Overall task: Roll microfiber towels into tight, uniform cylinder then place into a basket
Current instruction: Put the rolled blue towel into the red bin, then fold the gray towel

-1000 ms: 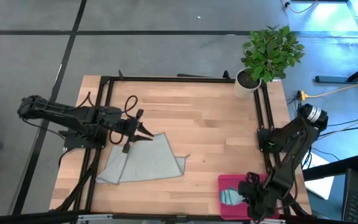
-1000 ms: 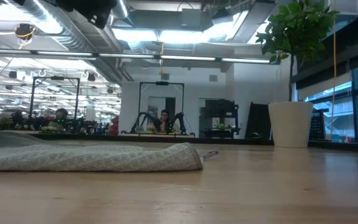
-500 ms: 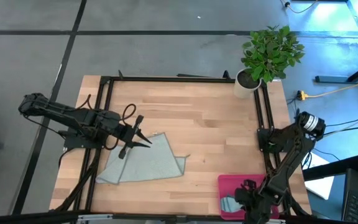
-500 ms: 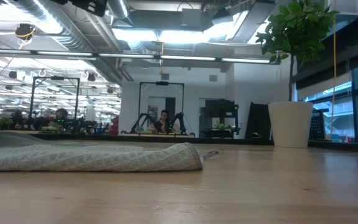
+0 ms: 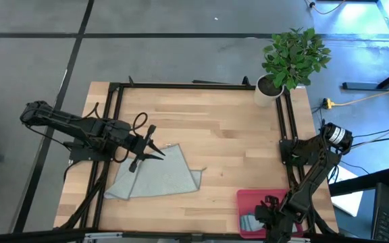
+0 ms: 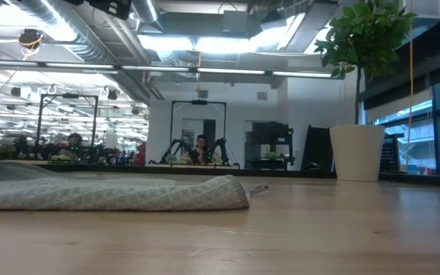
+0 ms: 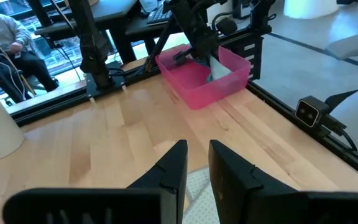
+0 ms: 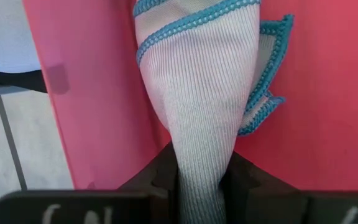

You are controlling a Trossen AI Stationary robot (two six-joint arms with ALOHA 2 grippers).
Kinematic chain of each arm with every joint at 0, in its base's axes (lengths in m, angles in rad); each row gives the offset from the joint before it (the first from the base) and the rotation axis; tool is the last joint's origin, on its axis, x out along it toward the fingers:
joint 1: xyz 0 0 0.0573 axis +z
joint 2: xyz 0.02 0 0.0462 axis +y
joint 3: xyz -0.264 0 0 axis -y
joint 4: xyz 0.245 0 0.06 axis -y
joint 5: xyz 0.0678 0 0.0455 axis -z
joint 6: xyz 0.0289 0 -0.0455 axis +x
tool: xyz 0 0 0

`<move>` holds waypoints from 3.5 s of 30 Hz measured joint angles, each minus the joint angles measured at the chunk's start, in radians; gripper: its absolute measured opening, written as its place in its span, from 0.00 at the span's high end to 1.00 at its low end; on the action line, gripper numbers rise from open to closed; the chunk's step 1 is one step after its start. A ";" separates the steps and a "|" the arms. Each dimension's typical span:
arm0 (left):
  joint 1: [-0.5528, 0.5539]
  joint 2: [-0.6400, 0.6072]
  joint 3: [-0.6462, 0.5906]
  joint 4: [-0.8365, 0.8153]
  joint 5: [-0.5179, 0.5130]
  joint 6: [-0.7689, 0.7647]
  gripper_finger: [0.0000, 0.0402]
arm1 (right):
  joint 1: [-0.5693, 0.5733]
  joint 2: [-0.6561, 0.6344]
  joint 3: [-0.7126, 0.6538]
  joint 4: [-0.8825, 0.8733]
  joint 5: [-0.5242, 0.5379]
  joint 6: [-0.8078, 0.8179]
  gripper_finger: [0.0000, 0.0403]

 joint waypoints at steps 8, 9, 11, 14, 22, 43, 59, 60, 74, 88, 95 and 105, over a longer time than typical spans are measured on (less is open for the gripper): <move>0.000 0.000 0.000 0.001 -0.001 0.000 0.86 | 0.000 0.000 0.000 -0.006 0.024 0.000 0.81; 0.000 0.000 0.000 0.001 -0.001 0.000 0.86 | 0.000 0.000 0.000 -0.008 0.024 0.000 0.81; 0.000 0.000 0.000 0.001 -0.001 0.000 0.86 | 0.000 0.000 0.000 -0.008 0.025 0.001 0.81; 0.000 0.000 0.000 0.001 -0.001 0.000 0.86 | 0.000 0.000 0.000 -0.009 0.047 0.001 0.81; 0.000 0.000 0.000 0.001 -0.001 0.000 0.86 | 0.000 0.000 0.000 -0.004 0.113 0.000 0.81; 0.000 0.000 0.000 0.001 -0.001 0.005 0.86 | 0.000 0.000 0.000 -0.003 0.094 0.003 0.67; 0.000 0.000 0.000 0.000 -0.001 0.006 0.86 | -0.021 -0.077 0.000 -0.073 -0.034 -0.049 0.55; 0.000 0.000 0.000 0.000 -0.001 0.006 0.86 | -0.025 -0.096 0.000 -0.086 -0.034 -0.049 0.55; 0.001 -0.003 0.000 -0.047 -0.008 -0.057 0.86 | -0.086 -0.387 0.000 -0.224 0.455 -0.230 0.55; -0.002 -0.103 0.000 -0.549 -0.262 -0.441 0.86 | -0.607 -0.431 0.001 -0.023 0.503 -0.709 0.55; -0.058 -0.116 0.000 -0.689 -0.255 -0.522 0.86 | -0.799 -0.340 0.001 0.250 0.244 -1.008 0.55; -0.208 -0.116 0.000 -0.752 -0.194 -0.703 0.86 | -0.937 -0.122 0.001 0.504 0.005 -1.152 0.55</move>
